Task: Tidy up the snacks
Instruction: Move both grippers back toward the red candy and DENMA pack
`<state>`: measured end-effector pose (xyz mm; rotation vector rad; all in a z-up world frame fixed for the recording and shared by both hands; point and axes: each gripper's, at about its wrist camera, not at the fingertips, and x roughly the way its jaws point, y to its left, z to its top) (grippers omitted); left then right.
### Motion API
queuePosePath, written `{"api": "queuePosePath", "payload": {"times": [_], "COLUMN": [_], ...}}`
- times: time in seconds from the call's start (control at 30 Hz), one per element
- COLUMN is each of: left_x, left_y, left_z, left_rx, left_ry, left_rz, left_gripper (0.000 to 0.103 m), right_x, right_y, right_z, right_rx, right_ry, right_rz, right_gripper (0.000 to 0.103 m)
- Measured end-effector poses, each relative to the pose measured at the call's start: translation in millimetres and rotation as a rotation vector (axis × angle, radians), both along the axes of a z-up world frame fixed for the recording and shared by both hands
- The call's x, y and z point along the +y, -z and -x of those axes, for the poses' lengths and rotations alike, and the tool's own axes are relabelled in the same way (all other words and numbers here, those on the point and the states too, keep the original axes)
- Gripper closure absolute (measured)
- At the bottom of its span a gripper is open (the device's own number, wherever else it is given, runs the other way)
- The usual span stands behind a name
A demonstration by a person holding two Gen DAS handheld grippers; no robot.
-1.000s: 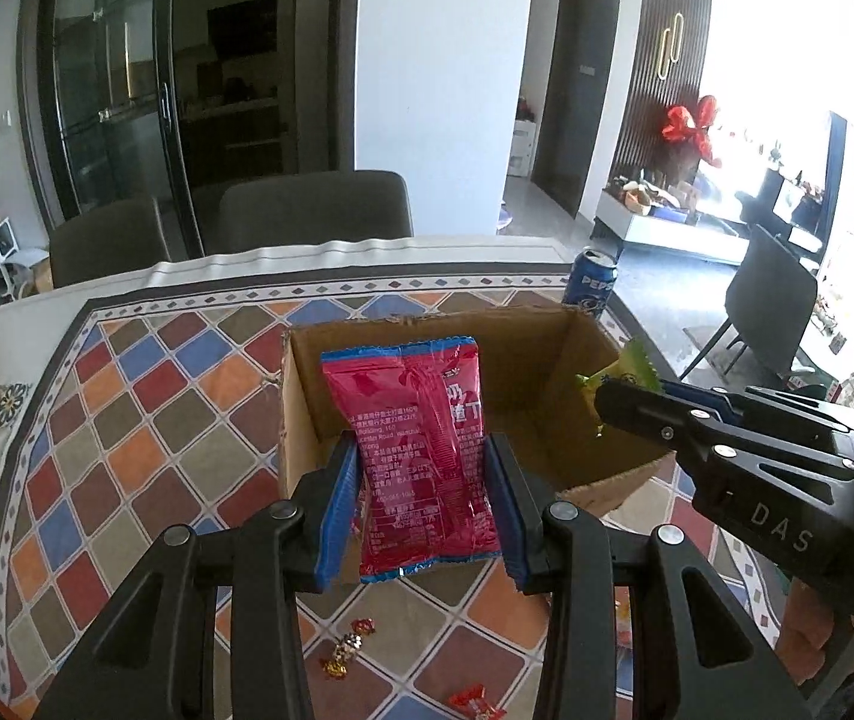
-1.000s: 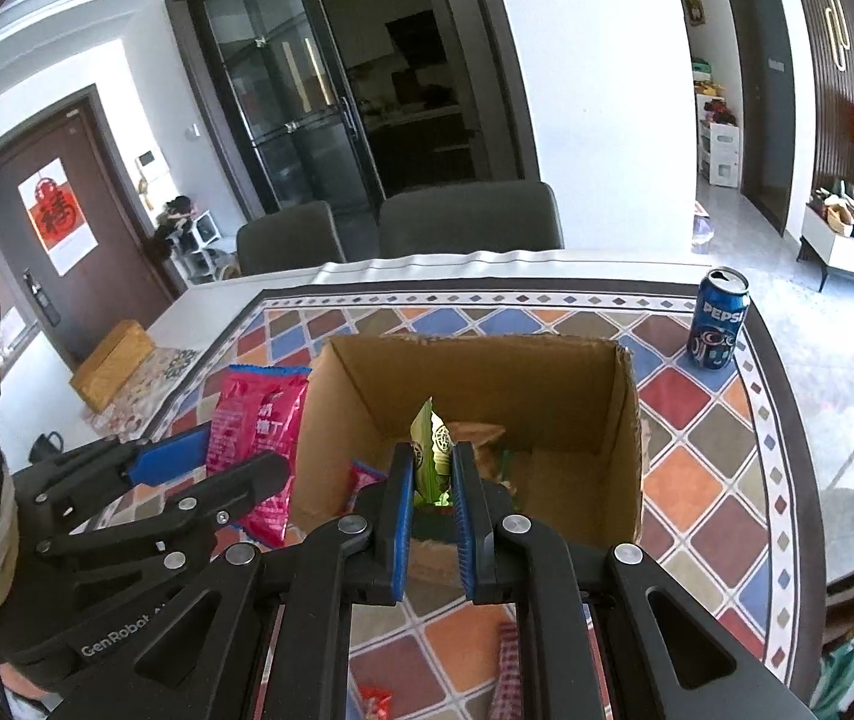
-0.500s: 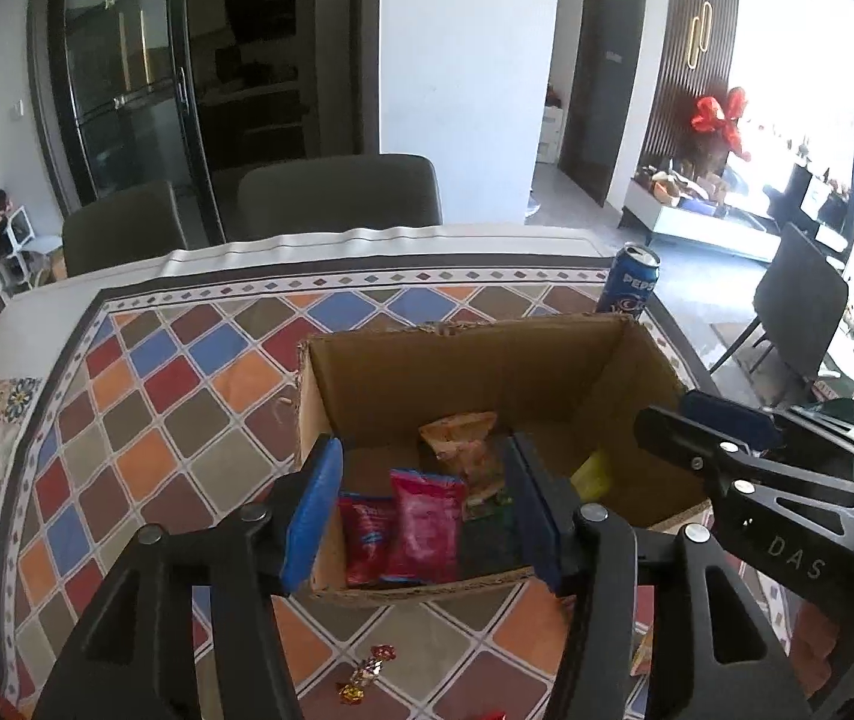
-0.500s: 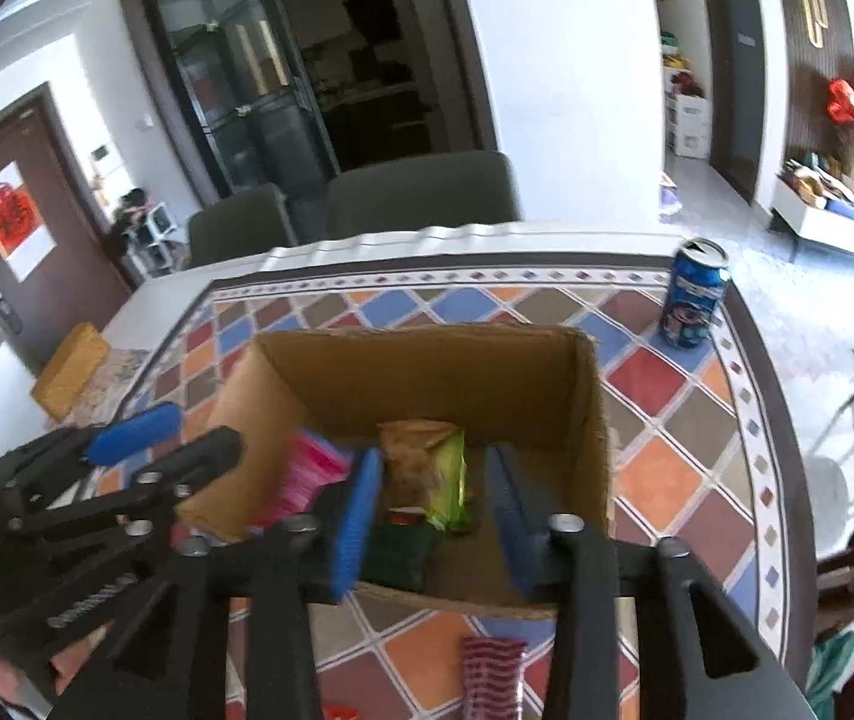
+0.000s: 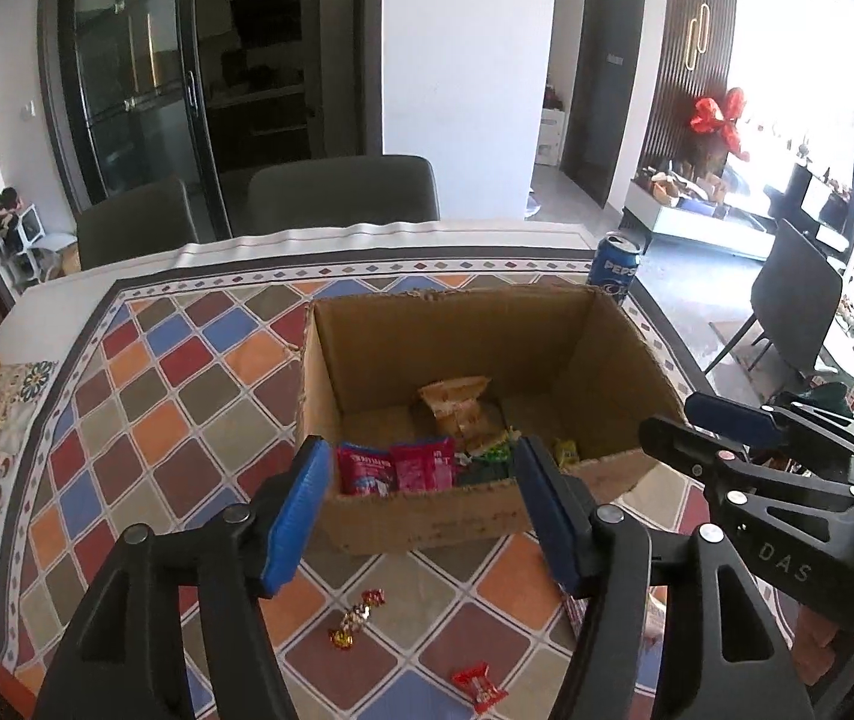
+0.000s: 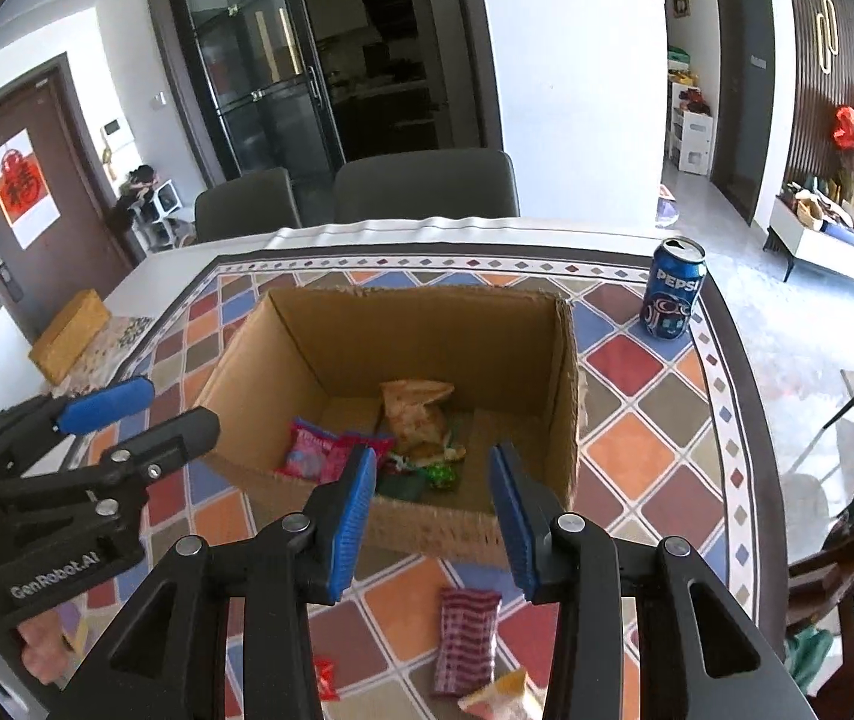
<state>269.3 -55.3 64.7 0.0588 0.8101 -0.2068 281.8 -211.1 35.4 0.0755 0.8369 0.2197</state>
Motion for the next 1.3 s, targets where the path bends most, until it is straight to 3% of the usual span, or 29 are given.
{"api": "queuePosePath", "payload": {"times": [0.13, 0.53, 0.9, 1.3], "left_x": [-1, -19, -29, -32], "left_y": [-3, 17, 58, 119], "left_z": [14, 54, 81, 93], "left_rx": [0.0, 0.068, 0.155, 0.294], "left_ry": [-0.002, 0.034, 0.042, 0.037], "left_rz": [0.008, 0.016, 0.01, -0.016], "left_gripper": [0.037, 0.033, 0.033, 0.034], "right_x": [-3, -8, -19, -26], "right_y": [-3, 4, 44, 103], "right_z": [11, 44, 74, 86], "right_rx": [0.02, 0.089, 0.169, 0.335], "right_ry": [-0.005, -0.089, -0.1, -0.111], "right_rz": [0.019, 0.102, 0.137, 0.174], "right_gripper": [0.057, 0.057, 0.057, 0.057]}}
